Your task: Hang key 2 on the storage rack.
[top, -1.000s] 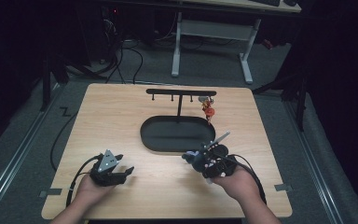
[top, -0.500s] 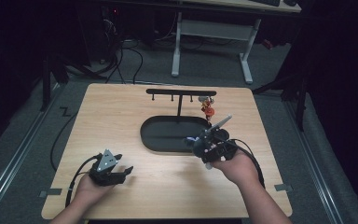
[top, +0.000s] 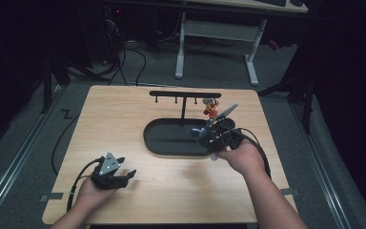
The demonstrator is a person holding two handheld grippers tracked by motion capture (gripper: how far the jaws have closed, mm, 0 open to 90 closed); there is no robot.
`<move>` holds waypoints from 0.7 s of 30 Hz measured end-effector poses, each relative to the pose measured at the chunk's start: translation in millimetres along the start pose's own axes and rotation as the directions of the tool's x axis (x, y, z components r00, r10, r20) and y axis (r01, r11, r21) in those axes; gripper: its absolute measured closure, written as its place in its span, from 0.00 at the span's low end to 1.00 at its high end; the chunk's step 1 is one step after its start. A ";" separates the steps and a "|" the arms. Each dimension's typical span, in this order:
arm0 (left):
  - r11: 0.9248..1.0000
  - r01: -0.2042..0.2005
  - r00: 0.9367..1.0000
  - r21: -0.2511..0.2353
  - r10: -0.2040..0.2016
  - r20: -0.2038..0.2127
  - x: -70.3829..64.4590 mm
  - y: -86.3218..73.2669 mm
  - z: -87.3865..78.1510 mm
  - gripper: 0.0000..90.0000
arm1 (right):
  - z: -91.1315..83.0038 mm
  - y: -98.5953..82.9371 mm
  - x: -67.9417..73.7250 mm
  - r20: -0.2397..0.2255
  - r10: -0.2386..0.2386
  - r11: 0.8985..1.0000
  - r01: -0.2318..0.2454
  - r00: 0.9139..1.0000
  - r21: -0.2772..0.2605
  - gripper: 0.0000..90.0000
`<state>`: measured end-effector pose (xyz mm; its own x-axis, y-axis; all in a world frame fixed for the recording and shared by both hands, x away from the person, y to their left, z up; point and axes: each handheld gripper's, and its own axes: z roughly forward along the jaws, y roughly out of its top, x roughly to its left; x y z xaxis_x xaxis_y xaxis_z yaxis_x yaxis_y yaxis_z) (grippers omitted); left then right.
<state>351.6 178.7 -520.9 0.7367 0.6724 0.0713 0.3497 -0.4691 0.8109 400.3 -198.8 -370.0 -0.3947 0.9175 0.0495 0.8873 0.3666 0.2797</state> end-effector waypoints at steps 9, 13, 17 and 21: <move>1.000 -0.001 1.000 0.009 0.001 0.002 -0.2 -0.8 1.2 0.38 | -8.6 16.9 -3.1 0.002 0.007 1.000 -0.007 1.000 -0.003 0.54; 1.000 0.000 1.000 0.010 0.000 0.000 0.1 -1.2 0.8 0.38 | -11.1 24.4 -3.4 -0.004 0.005 1.000 -0.005 1.000 -0.008 0.54; 1.000 0.002 1.000 0.012 -0.002 0.000 0.4 -1.5 0.7 0.38 | -14.5 31.0 -4.0 -0.010 0.017 1.000 -0.017 1.000 -0.007 0.54; 1.000 0.000 1.000 0.015 0.000 0.001 1.1 -1.7 0.2 0.38 | -18.9 37.7 -5.5 -0.019 0.017 1.000 -0.017 1.000 -0.006 0.54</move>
<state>352.0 180.1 -522.4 0.7374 0.6718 0.0702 0.3586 -0.4775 0.8021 431.4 -193.0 -341.5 -0.3841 0.9204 0.0722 0.8925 0.3501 0.2844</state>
